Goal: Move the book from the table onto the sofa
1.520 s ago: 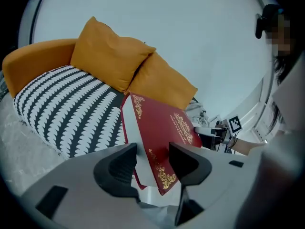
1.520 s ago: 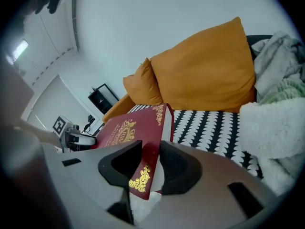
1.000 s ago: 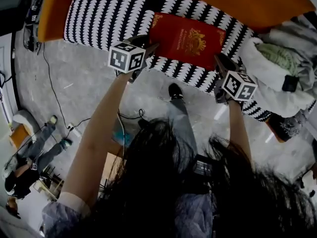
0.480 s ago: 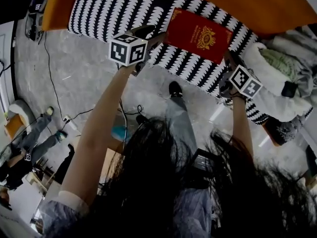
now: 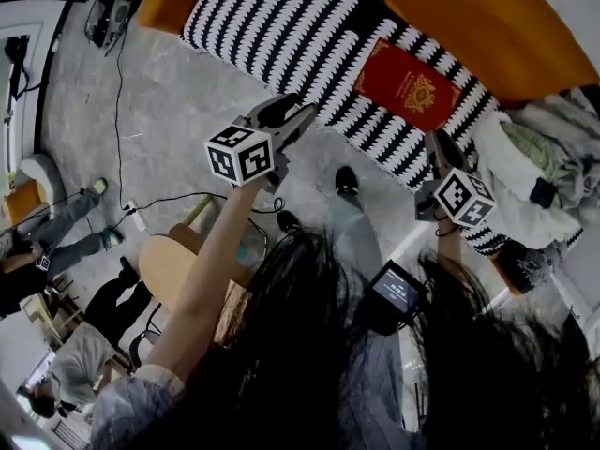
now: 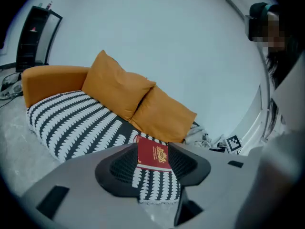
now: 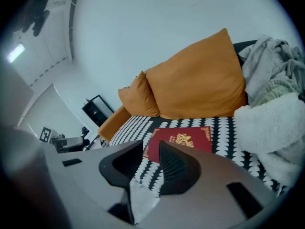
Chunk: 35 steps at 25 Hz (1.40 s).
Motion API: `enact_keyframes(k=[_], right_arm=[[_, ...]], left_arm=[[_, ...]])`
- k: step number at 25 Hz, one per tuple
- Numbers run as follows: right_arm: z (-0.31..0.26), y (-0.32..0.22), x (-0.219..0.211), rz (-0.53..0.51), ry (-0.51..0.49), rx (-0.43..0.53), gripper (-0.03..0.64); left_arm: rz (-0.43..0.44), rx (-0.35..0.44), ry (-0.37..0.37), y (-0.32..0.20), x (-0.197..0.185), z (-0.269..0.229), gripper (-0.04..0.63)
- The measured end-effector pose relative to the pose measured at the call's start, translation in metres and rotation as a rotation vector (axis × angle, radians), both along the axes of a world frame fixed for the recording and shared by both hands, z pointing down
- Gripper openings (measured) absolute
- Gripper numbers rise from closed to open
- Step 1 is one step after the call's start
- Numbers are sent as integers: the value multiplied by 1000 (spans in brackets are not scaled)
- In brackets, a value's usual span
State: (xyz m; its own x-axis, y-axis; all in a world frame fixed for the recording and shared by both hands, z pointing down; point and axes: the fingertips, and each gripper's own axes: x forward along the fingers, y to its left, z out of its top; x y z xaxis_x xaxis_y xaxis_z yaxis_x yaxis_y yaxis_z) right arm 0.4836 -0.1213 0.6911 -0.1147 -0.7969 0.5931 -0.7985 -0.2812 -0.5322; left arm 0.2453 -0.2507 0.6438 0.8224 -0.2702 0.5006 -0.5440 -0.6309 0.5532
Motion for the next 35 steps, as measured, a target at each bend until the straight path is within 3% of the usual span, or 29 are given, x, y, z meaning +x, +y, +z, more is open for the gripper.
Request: enact_keyframes(k=[3,11,14,19,24,30,35], right_arm=[[-38,-5,-51,-97,-10,39,114],[-142,-14,-186,-309,-21,159,114],[-170,-7,-225,-336,-14,178,106],[-206,12,-284,-360,-3,201,101],[-229,42,-327,-394,28,198,97],[-266,66,-356,-385,51,244,94],[-280,94,-385,-380,76,255,89]], left_arm=[[-77,16,42,24,-39,-31,201],[-183,70,106,87,-139,-106,183],[-203,99,121,110,-172,-128,179],[-287,113,219,133,-230,-162,166],[-248,130,234,176,-267,-181,156],[-112,186,159,229,-298,-193,152],[-117,201,196,258,-326,-205,139]])
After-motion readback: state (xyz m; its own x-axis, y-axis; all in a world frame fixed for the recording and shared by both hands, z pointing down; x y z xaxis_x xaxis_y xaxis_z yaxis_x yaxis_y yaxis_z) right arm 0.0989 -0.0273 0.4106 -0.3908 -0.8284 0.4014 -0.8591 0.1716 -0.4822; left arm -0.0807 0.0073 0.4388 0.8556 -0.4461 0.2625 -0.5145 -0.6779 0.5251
